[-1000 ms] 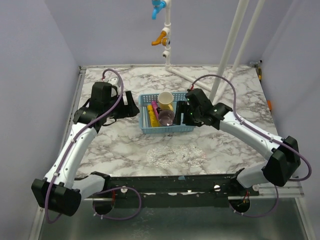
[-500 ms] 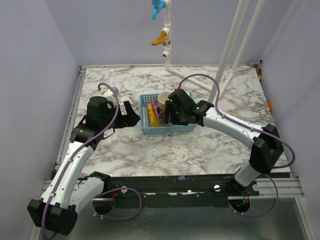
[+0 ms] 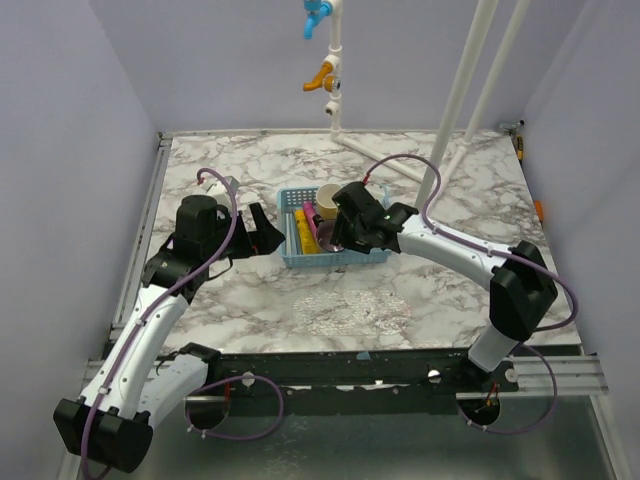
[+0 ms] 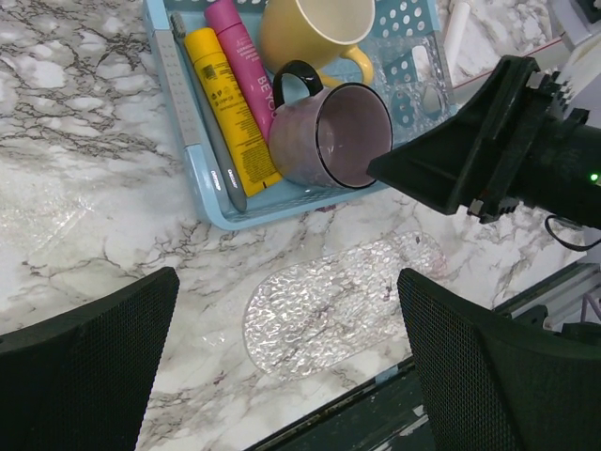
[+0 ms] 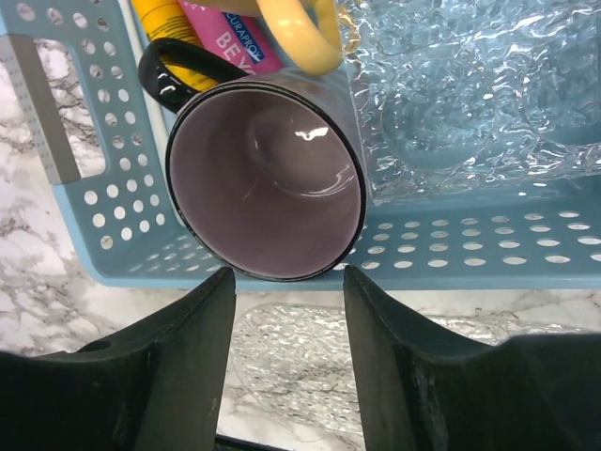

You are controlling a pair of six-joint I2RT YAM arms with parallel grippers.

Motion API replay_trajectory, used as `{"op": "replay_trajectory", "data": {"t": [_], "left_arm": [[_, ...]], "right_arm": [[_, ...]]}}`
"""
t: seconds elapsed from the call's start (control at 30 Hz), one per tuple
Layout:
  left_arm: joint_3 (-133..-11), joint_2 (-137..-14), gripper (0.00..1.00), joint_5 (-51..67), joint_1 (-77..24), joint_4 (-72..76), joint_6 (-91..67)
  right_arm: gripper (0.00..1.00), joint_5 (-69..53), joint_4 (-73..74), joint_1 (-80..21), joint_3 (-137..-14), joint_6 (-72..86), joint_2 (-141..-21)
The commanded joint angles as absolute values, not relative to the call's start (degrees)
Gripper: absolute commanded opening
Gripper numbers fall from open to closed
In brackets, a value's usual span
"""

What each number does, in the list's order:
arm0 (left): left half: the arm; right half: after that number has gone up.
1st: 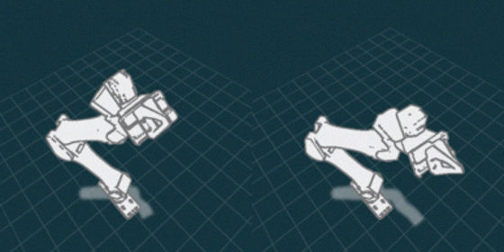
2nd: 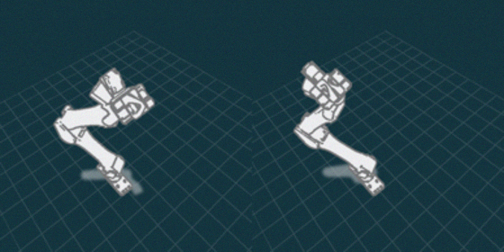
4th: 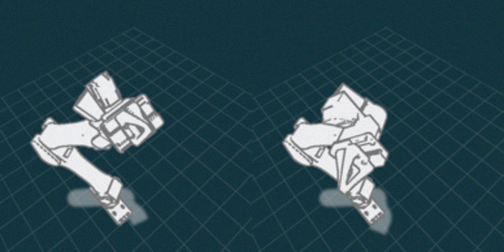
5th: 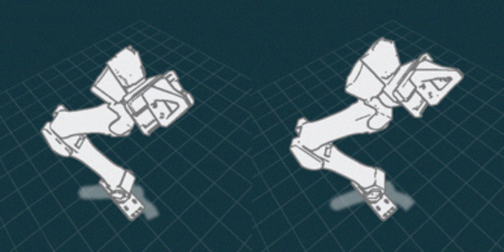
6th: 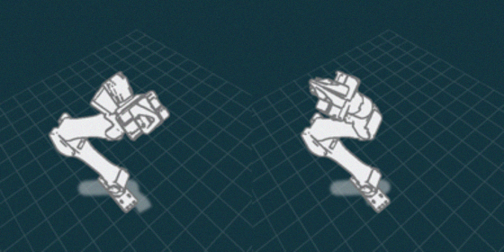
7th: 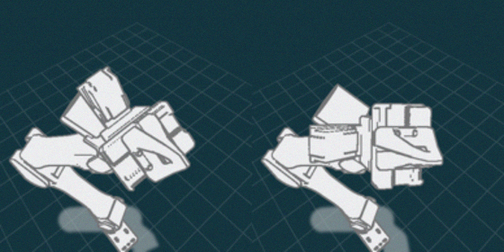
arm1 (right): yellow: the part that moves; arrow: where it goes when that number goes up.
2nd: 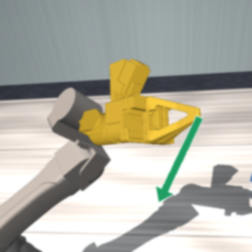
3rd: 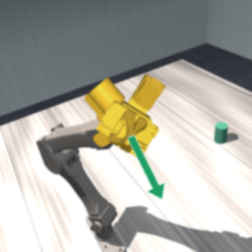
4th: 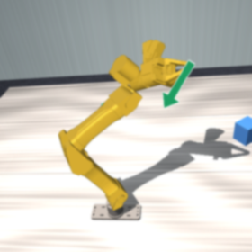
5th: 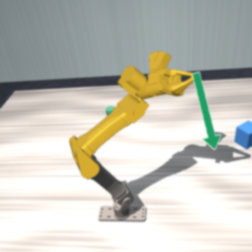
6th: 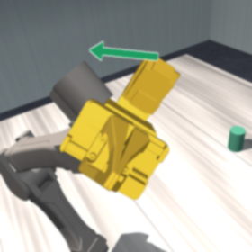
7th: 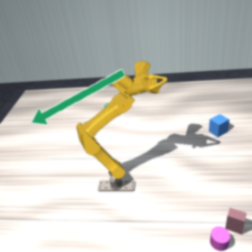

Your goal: Prepare toiletry sets of a toothbrush and toothpaste on the tray

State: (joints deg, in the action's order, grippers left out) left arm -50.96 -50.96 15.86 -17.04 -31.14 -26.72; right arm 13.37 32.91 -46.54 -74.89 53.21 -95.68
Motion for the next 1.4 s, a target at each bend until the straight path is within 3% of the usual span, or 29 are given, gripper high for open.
{"op": "replay_trajectory", "data": {"t": [0.0, 0.57, 0.7, 0.9, 1.2, 1.37], "left_arm": [[-50.5, -49.6, 0.99, 16.5, -17.5, -30.0, -27.1], [-50.8, -49.5, 0.99, 16.6, -17.8, -30.2, -27.1], [-50.8, -49.4, 0.99, 15.2, -17.9, -30.7, -26.9], [-50.9, -49.2, 0.99, 15.1, -17.8, -30.7, -26.7], [-51.0, -49.0, 0.99, 14.9, -17.8, -30.8, -26.5], [-51.0, -49.1, 0.99, 14.5, -17.8, -31.0, -26.5]], "right_arm": [[0.52, 16.6, 31.3, -46.8, -73.9, 56.6, -97.4], [0.47, 18.8, 33.0, -46.8, -76.1, 58.6, -102.2], [0.37, 18.1, 33.6, -46.8, -77.7, 58.1, -104.3], [0.33, 17.7, 33.5, -46.7, -79.0, 57.8, -105.5], [0.02, 16.3, 33.1, -46.8, -79.8, 57.8, -106.5], [0.0, 16.1, 32.5, -46.8, -80.1, 57.7, -104.9]]}}
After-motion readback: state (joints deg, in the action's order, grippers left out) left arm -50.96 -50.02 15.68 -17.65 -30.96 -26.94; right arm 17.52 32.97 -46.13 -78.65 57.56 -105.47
